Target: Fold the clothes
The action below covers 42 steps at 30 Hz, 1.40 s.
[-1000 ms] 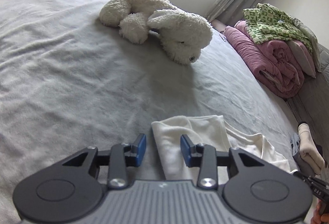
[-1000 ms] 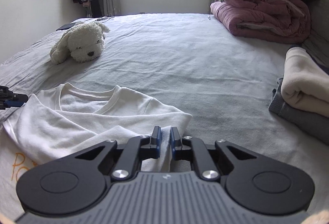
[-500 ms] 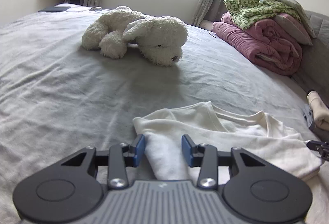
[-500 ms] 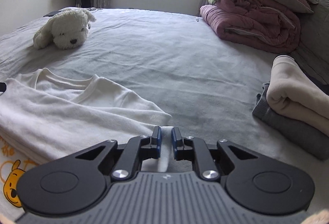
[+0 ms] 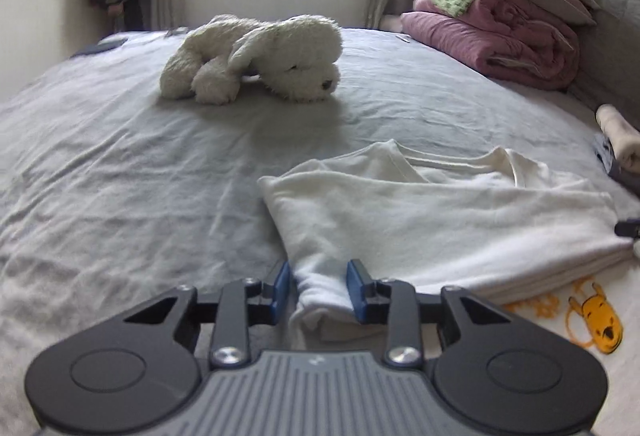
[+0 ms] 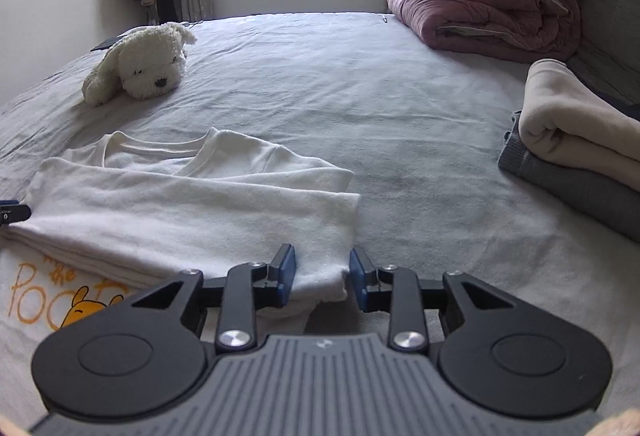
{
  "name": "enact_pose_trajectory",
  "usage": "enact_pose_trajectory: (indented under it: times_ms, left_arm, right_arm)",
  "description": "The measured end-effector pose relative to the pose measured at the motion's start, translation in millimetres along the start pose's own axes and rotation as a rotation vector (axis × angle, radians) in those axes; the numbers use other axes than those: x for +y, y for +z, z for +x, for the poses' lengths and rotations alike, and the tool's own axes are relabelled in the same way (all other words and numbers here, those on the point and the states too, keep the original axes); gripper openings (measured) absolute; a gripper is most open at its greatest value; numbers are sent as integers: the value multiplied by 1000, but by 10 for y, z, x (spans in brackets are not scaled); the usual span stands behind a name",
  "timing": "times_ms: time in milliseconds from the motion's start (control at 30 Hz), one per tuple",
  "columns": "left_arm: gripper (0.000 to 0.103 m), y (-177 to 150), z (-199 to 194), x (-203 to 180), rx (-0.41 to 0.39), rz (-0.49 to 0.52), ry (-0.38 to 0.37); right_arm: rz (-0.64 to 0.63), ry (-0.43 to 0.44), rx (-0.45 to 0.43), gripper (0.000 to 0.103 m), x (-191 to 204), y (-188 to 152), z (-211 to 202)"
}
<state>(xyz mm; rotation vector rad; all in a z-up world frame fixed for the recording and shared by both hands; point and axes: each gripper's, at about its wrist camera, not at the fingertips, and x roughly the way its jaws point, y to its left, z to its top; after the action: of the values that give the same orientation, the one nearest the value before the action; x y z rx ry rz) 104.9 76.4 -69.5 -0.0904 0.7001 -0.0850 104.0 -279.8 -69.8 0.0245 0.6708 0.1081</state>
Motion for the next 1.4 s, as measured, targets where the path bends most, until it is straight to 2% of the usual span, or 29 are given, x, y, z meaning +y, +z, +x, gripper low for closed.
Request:
enact_pose_trajectory:
  times_ms: [200,333,467,600,733,933,1100,1167,1233,1300,1400]
  left_arm:
    - [33,-72,-342,139,13,-89,2]
    - [33,-208,-510,275,18,-165,-39]
    - [32,-294,-479,341,111,-180,-90]
    - [32,-387,-489,428,137,-212,-172]
    - [31,-479,-531,560,178,-269,-264]
    - [30,-694,-690,677,247,-250,-410]
    - [27,-920,-804,886,322,-302,-550]
    - [27,-1009,-844,965,379,-337,-608]
    - [28,-1101,-864,1009,453,-364,-663]
    - [28,-1137,-885,1004,516,-375,-685]
    - [28,-1183,-970,932,565,-361,-680]
  right_arm:
    - [66,8,-14,33,-40,-36,-397]
    - [150,59,16,37,-89,-134,-561]
    - [193,131,105,38,-81,-255,-620]
    - [261,279,235,39,-80,-436,-608]
    - [330,376,284,38,-193,-576,-633]
    - [475,533,356,30,-513,-809,-704]
    - [550,634,403,25,-740,-1016,-831]
    - [553,649,420,25,-816,-1038,-927]
    - [553,618,435,41,-877,-1030,-1012]
    - [590,599,463,41,-939,-1033,-1059]
    - [603,578,511,41,-914,-1047,-1116]
